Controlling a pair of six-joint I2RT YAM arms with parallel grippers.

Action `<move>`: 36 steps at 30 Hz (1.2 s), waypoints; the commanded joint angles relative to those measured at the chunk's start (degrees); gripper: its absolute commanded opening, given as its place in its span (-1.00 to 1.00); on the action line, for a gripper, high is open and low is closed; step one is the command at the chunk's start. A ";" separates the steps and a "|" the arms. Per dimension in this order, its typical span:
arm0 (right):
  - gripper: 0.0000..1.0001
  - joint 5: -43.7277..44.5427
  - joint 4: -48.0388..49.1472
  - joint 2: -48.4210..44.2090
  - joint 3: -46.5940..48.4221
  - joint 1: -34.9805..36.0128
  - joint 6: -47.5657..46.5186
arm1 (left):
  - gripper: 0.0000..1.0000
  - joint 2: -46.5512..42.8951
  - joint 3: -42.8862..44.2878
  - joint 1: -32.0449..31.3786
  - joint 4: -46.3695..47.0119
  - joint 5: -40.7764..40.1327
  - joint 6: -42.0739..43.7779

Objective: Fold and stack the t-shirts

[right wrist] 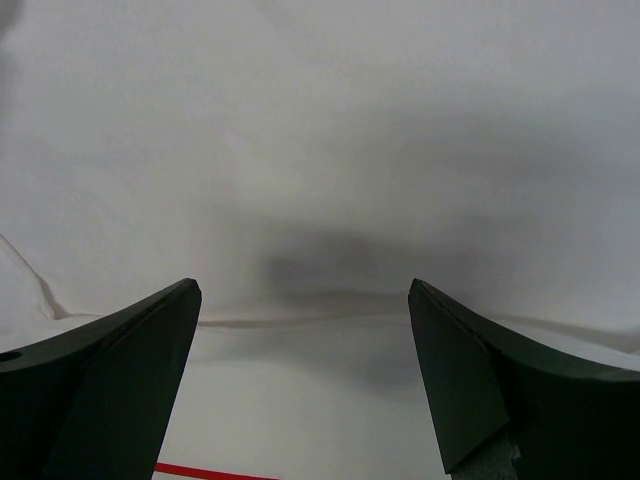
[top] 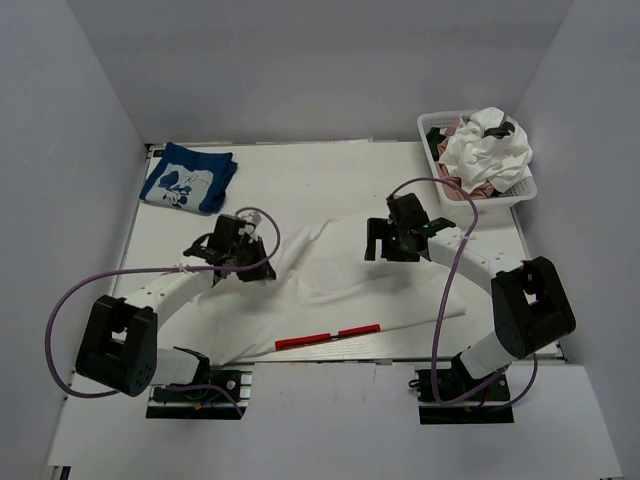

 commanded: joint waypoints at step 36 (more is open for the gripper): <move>0.81 8.74 -0.98 -1.09 -1.17 -0.32 -0.46 | -0.42 12.55 11.27 -11.21 -4.25 -16.89 -4.58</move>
